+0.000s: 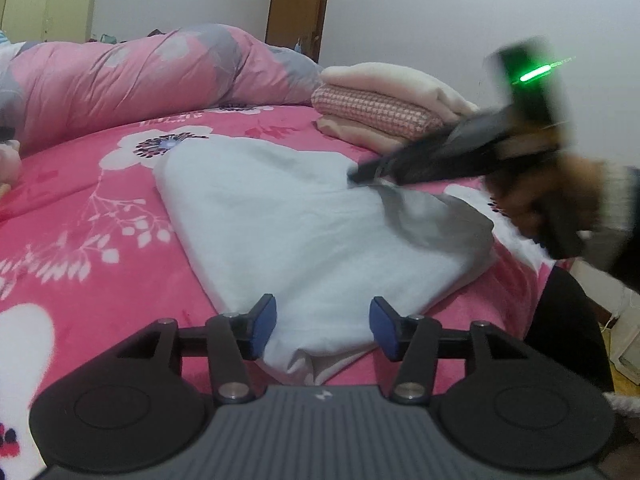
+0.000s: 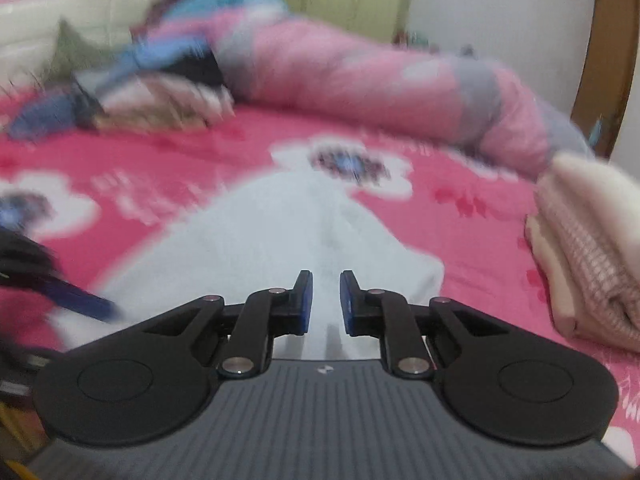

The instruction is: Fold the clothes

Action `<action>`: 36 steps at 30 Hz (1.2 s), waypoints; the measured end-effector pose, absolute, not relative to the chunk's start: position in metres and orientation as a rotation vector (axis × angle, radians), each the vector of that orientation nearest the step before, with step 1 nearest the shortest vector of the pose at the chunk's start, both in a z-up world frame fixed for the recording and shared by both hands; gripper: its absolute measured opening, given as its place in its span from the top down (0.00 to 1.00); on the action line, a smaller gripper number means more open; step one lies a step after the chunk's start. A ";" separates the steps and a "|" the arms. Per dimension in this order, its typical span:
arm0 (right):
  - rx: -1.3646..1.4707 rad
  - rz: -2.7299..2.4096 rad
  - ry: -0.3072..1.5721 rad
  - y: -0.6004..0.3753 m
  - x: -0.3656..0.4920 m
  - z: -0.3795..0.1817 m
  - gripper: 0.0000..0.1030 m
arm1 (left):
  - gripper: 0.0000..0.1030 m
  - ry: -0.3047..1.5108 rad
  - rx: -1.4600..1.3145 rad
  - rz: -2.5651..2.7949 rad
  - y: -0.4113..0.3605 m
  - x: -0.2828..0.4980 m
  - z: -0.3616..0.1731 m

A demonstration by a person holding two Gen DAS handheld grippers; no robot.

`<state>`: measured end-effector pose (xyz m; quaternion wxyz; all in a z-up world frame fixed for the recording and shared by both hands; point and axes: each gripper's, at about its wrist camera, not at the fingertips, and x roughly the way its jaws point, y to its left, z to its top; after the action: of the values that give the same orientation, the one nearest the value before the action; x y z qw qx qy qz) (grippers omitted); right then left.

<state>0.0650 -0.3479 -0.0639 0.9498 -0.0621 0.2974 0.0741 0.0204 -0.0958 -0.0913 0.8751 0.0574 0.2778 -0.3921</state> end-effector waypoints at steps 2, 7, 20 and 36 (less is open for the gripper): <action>-0.129 0.137 0.640 -0.355 0.083 -0.066 0.87 | 0.48 0.579 0.105 -0.832 -0.093 0.021 -0.093; -0.185 0.210 0.613 -0.341 0.111 -0.039 0.87 | 0.45 0.558 0.096 -0.860 -0.089 0.019 -0.097; -0.140 0.345 0.711 -0.284 0.225 -0.057 0.87 | 0.43 0.529 0.039 -0.916 -0.080 0.024 -0.108; 0.033 0.331 0.642 -0.308 0.193 -0.012 0.86 | 0.40 0.554 0.109 -0.909 -0.089 0.024 -0.101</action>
<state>0.1927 -0.3080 -0.0120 0.9353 0.0161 0.3142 0.1618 0.0245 -0.0886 -0.1014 0.8603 0.0520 0.2639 -0.4330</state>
